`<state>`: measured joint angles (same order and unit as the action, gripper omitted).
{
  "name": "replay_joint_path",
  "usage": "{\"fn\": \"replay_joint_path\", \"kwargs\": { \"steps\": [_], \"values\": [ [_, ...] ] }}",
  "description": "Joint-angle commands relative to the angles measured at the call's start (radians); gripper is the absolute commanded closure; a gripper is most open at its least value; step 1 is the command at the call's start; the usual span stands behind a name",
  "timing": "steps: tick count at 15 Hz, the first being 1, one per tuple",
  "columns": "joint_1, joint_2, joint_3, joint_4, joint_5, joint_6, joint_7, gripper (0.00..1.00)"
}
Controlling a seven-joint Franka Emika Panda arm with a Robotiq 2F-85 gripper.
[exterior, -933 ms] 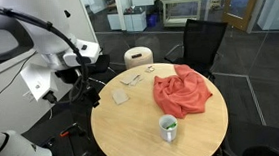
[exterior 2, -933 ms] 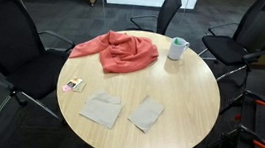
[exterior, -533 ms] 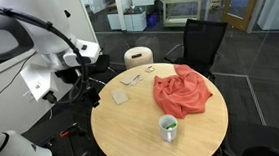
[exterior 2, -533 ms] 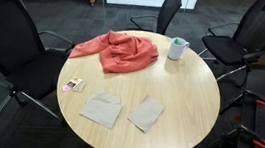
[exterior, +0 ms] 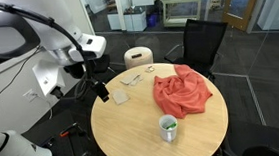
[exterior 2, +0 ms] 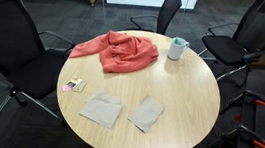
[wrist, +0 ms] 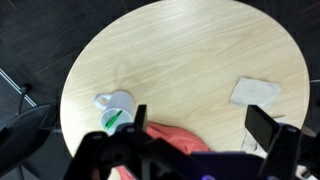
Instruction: Remove the pen from the mug cup and move the mug cup to the left
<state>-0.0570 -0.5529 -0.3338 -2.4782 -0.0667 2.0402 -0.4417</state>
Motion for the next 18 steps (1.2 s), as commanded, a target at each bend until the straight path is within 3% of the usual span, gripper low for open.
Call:
{"fn": "replay_joint_path", "kwargs": {
  "steps": [1, 9, 14, 18],
  "values": [
    [-0.030, 0.134, 0.024, 0.075, 0.033, 0.135, 0.094, 0.00],
    [-0.056, 0.455, 0.041, 0.217, 0.135, 0.374, 0.280, 0.00],
    [-0.091, 0.565, 0.062, 0.224, 0.199, 0.492, 0.391, 0.00],
    [-0.107, 0.609, 0.076, 0.216, 0.207, 0.517, 0.453, 0.00]
  ]
}}
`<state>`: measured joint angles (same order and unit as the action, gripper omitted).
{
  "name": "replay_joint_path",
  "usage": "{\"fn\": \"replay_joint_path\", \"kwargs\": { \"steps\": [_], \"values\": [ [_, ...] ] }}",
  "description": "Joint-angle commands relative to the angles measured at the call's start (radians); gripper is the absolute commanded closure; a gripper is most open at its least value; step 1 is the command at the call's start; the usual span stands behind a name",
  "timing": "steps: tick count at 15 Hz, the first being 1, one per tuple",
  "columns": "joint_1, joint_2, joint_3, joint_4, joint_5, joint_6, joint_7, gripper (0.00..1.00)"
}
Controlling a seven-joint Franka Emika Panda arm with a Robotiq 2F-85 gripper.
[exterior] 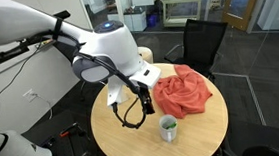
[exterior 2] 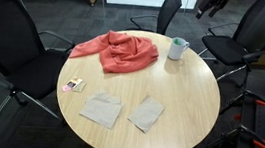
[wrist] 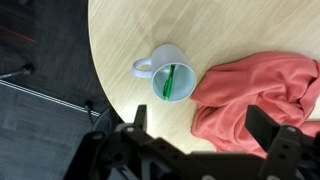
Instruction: Remove the pen from the mug cup and move the mug cup to the left
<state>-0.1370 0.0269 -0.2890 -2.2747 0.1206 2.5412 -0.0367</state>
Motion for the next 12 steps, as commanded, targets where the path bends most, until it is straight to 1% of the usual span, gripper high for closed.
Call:
{"fn": "replay_joint_path", "kwargs": {
  "steps": [1, 8, 9, 11, 12],
  "values": [
    [-0.032, 0.010, 0.032, 0.001, -0.002, 0.001, 0.015, 0.00],
    [-0.037, 0.025, 0.039, 0.004, -0.001, 0.002, 0.031, 0.00],
    [-0.038, 0.034, 0.040, 0.009, -0.001, 0.001, 0.033, 0.00],
    [-0.037, 0.061, 0.041, 0.024, -0.010, 0.002, 0.076, 0.00],
    [-0.038, 0.075, 0.043, 0.032, -0.003, -0.005, 0.066, 0.00]
  ]
}}
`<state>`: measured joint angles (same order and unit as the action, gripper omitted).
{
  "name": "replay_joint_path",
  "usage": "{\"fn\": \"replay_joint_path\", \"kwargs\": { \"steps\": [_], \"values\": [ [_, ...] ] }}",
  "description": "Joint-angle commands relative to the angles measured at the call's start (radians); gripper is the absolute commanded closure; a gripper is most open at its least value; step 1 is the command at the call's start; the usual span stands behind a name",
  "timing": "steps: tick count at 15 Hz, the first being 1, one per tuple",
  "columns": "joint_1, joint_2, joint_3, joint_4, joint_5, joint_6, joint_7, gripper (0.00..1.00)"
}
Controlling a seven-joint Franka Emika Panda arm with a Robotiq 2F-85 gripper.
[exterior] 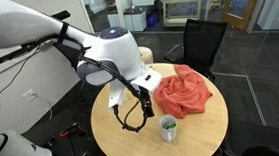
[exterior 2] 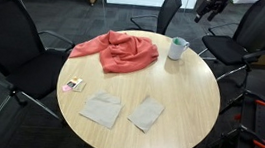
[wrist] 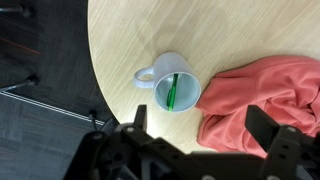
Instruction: Remove the pen from the mug cup and move the mug cup to the left
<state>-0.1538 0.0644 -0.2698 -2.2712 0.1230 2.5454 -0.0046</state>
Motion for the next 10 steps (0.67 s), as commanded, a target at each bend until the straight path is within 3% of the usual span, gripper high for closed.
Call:
{"fn": "replay_joint_path", "kwargs": {
  "steps": [1, 10],
  "values": [
    [-0.020, 0.055, 0.025, 0.035, -0.011, 0.001, 0.041, 0.00],
    [-0.013, 0.251, 0.040, 0.178, -0.013, 0.044, 0.120, 0.00]
  ]
}}
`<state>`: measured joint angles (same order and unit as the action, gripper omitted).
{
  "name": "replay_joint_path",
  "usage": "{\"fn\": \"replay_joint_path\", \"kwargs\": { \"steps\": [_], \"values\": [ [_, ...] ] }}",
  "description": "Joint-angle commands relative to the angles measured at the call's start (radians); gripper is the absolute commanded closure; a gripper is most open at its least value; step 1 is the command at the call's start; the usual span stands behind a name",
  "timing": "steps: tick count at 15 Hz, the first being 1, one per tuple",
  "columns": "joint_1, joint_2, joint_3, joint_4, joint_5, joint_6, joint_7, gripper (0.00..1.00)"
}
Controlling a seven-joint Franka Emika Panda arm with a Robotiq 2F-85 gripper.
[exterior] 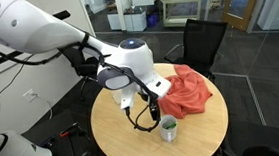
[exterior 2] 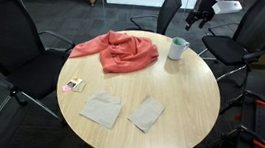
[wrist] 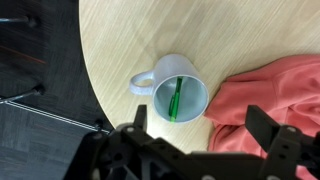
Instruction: Remove the pen from the mug cup and move the mug cup to the left
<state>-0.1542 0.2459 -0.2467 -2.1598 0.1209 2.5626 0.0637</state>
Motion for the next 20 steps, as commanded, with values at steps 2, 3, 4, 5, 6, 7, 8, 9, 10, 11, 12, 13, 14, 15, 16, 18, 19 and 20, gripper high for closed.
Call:
{"fn": "replay_joint_path", "kwargs": {
  "steps": [2, 3, 4, 5, 6, 7, 8, 9, 10, 11, 12, 13, 14, 15, 16, 18, 19, 20],
  "values": [
    [-0.014, 0.106, 0.019, 0.092, -0.010, 0.046, 0.062, 0.00],
    [-0.015, 0.121, 0.019, 0.104, -0.011, 0.053, 0.059, 0.00],
    [-0.015, 0.139, 0.019, 0.115, -0.014, 0.056, 0.059, 0.00],
    [-0.017, 0.153, 0.022, 0.127, -0.009, 0.055, 0.055, 0.00],
    [-0.016, 0.170, 0.023, 0.137, -0.012, 0.060, 0.052, 0.00],
    [-0.017, 0.183, 0.023, 0.147, -0.010, 0.062, 0.054, 0.00],
    [-0.018, 0.197, 0.026, 0.160, -0.008, 0.060, 0.051, 0.00],
    [-0.017, 0.209, 0.027, 0.171, -0.008, 0.057, 0.053, 0.09],
    [-0.022, 0.221, 0.031, 0.183, -0.004, 0.053, 0.046, 0.25],
    [-0.021, 0.231, 0.033, 0.192, -0.004, 0.053, 0.049, 0.34],
    [-0.022, 0.243, 0.035, 0.205, -0.004, 0.048, 0.049, 0.42],
    [-0.022, 0.252, 0.037, 0.214, -0.005, 0.047, 0.052, 0.46],
    [-0.024, 0.262, 0.040, 0.224, -0.004, 0.044, 0.051, 0.48],
    [-0.023, 0.271, 0.040, 0.234, -0.005, 0.042, 0.054, 0.51],
    [-0.024, 0.279, 0.042, 0.242, -0.003, 0.037, 0.055, 0.55],
    [-0.025, 0.291, 0.043, 0.252, -0.002, 0.033, 0.057, 0.55],
    [-0.024, 0.294, 0.041, 0.251, -0.003, 0.034, 0.062, 0.54],
    [-0.022, 0.297, 0.038, 0.252, -0.006, 0.031, 0.066, 0.56]
  ]
}}
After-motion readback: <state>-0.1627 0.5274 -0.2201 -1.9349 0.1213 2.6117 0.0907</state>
